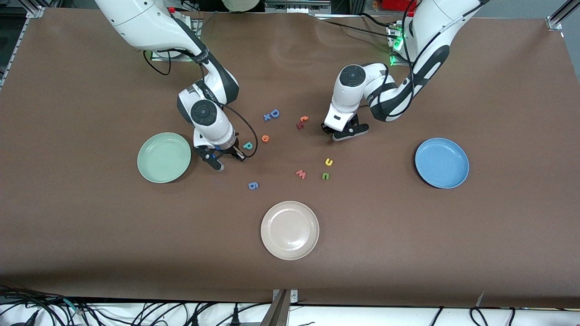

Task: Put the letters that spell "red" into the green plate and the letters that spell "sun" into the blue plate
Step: 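Drop the yellow s on the blue plate while the right gripper drops teal 1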

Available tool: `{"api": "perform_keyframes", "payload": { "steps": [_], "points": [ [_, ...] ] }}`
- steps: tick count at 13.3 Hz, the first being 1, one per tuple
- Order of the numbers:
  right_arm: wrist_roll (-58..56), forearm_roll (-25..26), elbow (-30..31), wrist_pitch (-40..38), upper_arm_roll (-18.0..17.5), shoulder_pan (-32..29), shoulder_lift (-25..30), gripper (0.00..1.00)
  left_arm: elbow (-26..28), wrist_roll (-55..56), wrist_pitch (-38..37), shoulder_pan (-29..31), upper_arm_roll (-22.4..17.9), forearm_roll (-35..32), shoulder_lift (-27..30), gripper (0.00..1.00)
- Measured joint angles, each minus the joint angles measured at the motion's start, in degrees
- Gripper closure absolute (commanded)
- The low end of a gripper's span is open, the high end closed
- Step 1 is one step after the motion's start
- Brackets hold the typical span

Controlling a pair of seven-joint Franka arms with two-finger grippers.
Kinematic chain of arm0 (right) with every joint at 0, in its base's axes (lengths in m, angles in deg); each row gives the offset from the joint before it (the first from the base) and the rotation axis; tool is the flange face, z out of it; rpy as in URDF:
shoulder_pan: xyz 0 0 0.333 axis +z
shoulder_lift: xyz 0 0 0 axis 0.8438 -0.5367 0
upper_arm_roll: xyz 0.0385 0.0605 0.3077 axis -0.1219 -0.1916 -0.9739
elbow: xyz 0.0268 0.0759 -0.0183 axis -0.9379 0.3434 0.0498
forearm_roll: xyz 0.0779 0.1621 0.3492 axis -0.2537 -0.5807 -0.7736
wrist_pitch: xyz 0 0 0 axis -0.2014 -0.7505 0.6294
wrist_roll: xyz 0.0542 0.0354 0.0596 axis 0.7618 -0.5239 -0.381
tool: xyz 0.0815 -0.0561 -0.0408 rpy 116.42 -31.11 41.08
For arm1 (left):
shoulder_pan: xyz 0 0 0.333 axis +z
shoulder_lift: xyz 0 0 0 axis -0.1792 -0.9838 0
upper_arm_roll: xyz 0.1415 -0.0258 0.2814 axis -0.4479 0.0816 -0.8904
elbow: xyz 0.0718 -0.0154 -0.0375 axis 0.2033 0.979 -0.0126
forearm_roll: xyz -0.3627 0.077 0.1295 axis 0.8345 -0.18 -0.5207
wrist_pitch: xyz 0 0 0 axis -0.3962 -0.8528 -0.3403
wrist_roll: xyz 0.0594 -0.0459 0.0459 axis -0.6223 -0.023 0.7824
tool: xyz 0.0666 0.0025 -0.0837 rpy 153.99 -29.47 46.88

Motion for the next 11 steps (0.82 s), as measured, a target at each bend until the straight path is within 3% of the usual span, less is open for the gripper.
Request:
{"api": "perform_keyframes", "payload": {
  "steps": [5, 9, 11],
  "points": [
    [-11.8, -0.5, -16.5, -31.6, 0.4, -3.0, 3.7, 1.0, -4.7, -0.8, -3.9, 4.5, 2.6, 0.3, -0.1, 0.79],
    [-30.5, -2.2, -18.7, -39.2, 2.0, -10.7, 7.2, 1.0, -13.7, -17.4, -19.1, 9.9, 7.3, 11.8, 0.0, 0.79],
    [-40.3, -2.3, -18.7, -40.3, 5.7, -12.2, 7.7, 1.0, -18.1, -25.7, -26.0, 11.4, 7.3, 14.2, 0.0, 0.79]
  ]
}}
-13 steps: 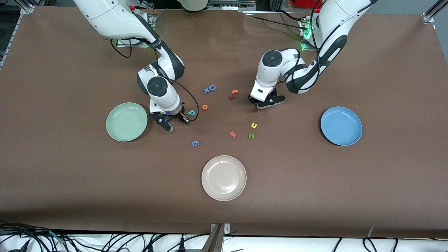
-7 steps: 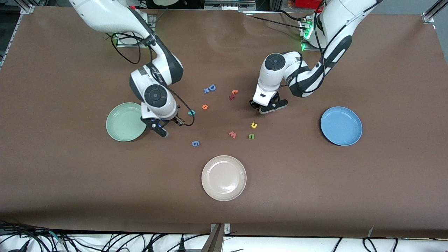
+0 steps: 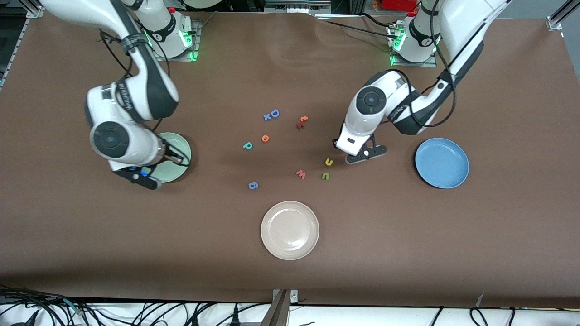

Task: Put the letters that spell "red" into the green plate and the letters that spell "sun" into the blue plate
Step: 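Drop the yellow s on the blue plate while the right gripper drops teal 1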

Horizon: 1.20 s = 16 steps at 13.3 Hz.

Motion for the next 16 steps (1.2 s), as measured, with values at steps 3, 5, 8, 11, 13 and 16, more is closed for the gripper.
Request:
{"api": "perform_keyframes", "payload": {
  "steps": [3, 5, 8, 11, 13, 16],
  "points": [
    [-12.2, -2.3, 1.7, 0.6, 6.4, -0.3, -0.1, 1.0, -0.7, -9.2, -3.7, 5.1, -0.1, 0.3, -0.1, 0.79],
    [-18.1, -5.3, 5.8, 5.6, 9.4, -0.4, -0.4, 1.0, -0.7, -16.6, -6.3, 9.3, -0.1, 0.3, -0.2, 0.8],
    [-19.9, -7.2, 15.1, 17.8, 10.1, -0.3, -0.9, 1.0, -0.8, -26.6, -8.2, 15.8, -0.1, 0.3, -0.2, 0.81],
    [-20.1, -7.3, 22.9, 27.6, 10.0, 0.1, -1.4, 1.0, -0.5, -34.1, -8.5, 20.7, 0.0, -0.1, 0.0, 0.82],
    [-21.2, -7.3, 23.8, 28.5, 10.0, 0.1, -1.4, 0.26, 0.4, -35.6, -8.3, 22.1, 0.0, -3.2, 0.0, 0.82],
    [-21.4, -7.4, 23.8, 28.6, 10.0, 0.1, -1.1, 0.01, 2.1, -36.8, -6.9, 23.7, -0.1, -8.0, -0.1, 0.82]
  ]
}}
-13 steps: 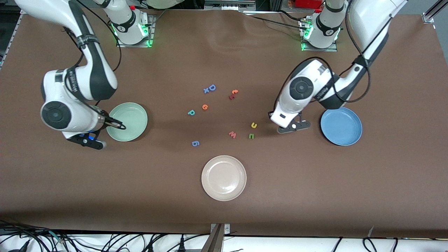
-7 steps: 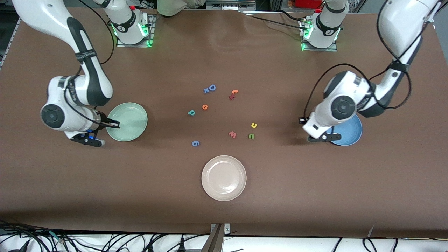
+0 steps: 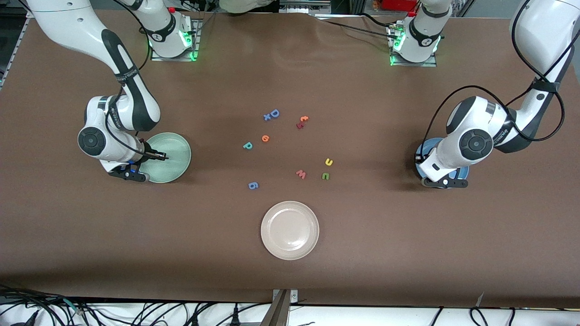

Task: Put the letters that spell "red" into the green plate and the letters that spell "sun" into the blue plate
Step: 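Drop the yellow s on the blue plate while the right gripper drops teal 1, then grasp the yellow n with the left gripper while the right gripper reaches teal d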

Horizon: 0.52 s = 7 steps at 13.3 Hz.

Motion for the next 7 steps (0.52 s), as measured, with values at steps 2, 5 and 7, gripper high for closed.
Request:
{"api": "perform_keyframes", "payload": {
  "steps": [2, 5, 7],
  "points": [
    [0.8, -0.1, -0.5, -0.4, 0.0, 0.0, 0.7, 0.01, 0.7, -0.3, 0.4, 1.2, -0.1, -3.0, -0.5, 0.74],
    [9.6, -0.4, -5.1, -8.8, -3.7, 0.2, 3.3, 0.01, 0.7, -1.2, 0.8, 2.7, -0.2, -6.8, -2.0, 0.0],
    [19.0, -0.5, -8.2, -12.9, -8.4, 0.5, 4.8, 0.01, 0.5, -1.9, 0.8, 2.7, -0.1, -7.0, -2.2, 0.0]
  ]
}}
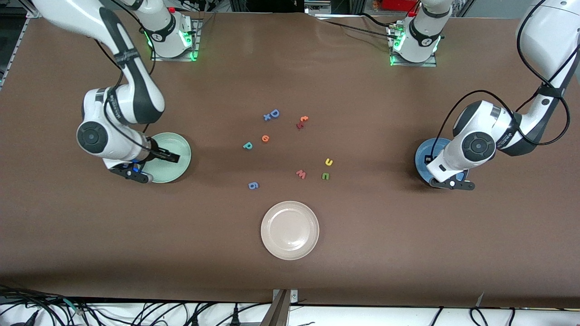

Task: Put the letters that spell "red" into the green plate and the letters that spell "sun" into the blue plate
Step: 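Grasp the yellow n with the left gripper while the right gripper reaches teal d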

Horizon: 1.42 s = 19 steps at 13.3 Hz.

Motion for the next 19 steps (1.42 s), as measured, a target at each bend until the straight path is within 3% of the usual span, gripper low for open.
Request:
{"api": "perform_keyframes", "payload": {
  "steps": [3, 5, 9, 13, 17, 19],
  "points": [
    [16.4, 0.0, -1.2, 0.1, -7.8, 0.7, 0.3, 0.01, -0.6, 0.9, -0.1, -0.4, 1.3, 0.8, 0.0, 0.0],
    [26.0, 0.0, -1.2, 3.1, -10.7, 3.0, -0.4, 0.02, -0.9, 4.7, 0.0, -1.5, 4.0, 4.0, 0.0, 0.0],
    [34.3, 1.3, -0.9, 9.2, -11.0, 10.0, -3.7, 0.02, -0.9, 11.4, 6.6, -7.8, 7.2, 7.4, -0.1, 0.0],
    [36.0, 2.8, 4.2, 19.2, -11.0, 11.0, -6.6, 0.03, -1.0, 15.7, 16.9, -16.1, 7.0, 7.4, -2.2, 0.0],
    [39.1, 2.8, 7.2, 25.1, -10.9, 11.9, -8.5, 0.06, -3.1, 16.2, 21.7, -26.3, 0.7, 5.6, -5.3, 0.0],
    [41.6, 2.8, 7.3, 26.8, -10.9, 12.7, -9.5, 0.12, -3.5, 16.2, 22.5, -30.9, -2.5, 3.0, -6.8, 0.0]
  ]
}}
